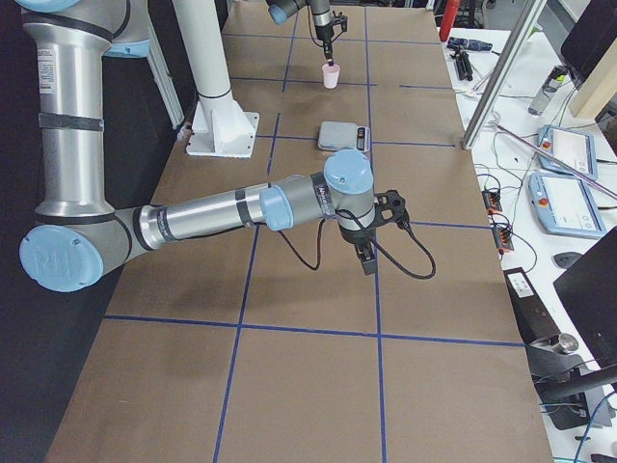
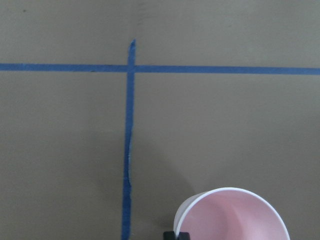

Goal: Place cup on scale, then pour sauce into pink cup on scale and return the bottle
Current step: 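Carry the pink cup with the left gripper over the scale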

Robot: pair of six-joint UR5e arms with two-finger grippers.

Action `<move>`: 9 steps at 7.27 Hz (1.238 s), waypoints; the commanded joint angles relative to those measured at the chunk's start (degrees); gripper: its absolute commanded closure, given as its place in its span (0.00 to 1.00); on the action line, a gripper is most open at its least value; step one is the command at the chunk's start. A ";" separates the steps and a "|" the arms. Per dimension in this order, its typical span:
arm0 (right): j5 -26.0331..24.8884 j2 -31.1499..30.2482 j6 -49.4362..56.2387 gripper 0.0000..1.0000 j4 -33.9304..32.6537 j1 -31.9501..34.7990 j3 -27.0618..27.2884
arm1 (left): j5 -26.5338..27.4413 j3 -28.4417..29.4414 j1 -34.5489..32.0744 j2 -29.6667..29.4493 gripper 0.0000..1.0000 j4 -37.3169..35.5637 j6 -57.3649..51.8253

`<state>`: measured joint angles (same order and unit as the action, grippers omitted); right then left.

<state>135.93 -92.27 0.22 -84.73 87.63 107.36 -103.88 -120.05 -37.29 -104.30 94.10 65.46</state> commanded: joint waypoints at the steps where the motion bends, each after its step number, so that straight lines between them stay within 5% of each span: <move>1: 0.03 -0.01 0.04 0.00 0.00 0.00 0.04 | -0.09 2.25 1.16 -15.00 1.00 -11.30 5.87; 5: 0.03 0.07 0.04 0.00 0.09 0.00 0.04 | 0.26 25.06 4.15 -36.19 1.00 -9.82 13.10; 9: -0.06 0.07 0.04 0.00 0.09 0.00 0.04 | 4.65 27.41 8.11 -35.09 1.00 -5.85 13.82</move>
<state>135.89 -92.20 0.26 -84.64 87.63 107.40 -99.59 -92.89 -29.50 -139.51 88.06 79.15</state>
